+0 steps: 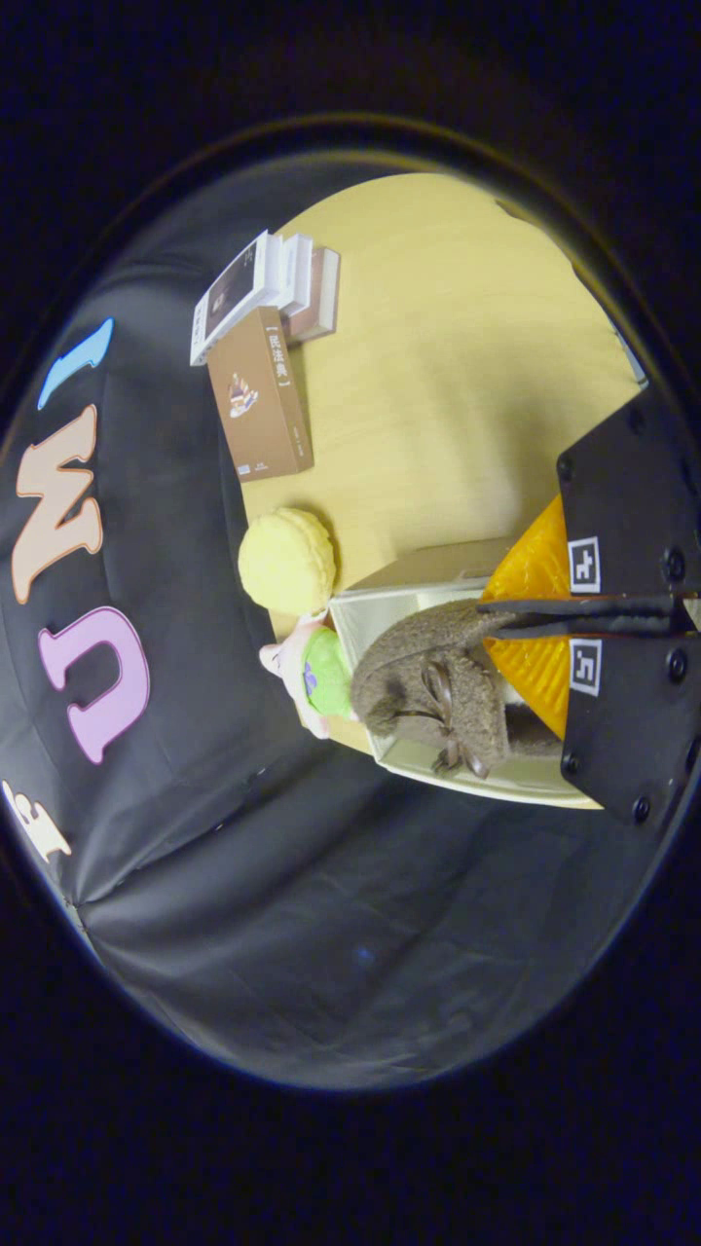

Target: Open the storage box then place both shoes into the box .Put the left shoe in first, then the right shoe, with the right side of both shoes facing outward in a uniform manner.

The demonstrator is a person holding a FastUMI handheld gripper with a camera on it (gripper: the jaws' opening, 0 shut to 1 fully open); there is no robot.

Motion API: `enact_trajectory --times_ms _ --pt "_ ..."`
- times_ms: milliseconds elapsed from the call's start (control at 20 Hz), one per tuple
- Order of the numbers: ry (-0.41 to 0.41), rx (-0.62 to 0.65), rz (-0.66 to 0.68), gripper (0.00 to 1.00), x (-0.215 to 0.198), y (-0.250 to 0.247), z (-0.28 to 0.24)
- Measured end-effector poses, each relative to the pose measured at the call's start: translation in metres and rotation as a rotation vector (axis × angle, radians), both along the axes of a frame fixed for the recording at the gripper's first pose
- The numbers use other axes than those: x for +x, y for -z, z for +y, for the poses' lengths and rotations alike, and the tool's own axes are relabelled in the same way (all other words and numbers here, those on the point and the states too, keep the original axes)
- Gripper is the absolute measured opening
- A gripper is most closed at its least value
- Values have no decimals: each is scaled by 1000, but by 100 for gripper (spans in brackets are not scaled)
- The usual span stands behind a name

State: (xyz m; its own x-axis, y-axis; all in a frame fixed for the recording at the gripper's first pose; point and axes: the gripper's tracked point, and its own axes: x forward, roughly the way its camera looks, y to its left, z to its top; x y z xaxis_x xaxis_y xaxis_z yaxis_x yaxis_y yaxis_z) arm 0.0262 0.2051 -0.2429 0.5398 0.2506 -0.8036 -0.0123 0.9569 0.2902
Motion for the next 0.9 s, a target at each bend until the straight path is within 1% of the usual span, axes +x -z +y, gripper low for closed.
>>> enact_trajectory --times_ms 250,450,600,750,900 --pt "6 -26 10 4 3 16 19" --pt "9 -168 18 3 4 48 7" --pt "10 -177 32 4 2 61 14" --pt "7 -178 2 26 5 54 18" --pt "-29 -147 -19 46 3 44 28"
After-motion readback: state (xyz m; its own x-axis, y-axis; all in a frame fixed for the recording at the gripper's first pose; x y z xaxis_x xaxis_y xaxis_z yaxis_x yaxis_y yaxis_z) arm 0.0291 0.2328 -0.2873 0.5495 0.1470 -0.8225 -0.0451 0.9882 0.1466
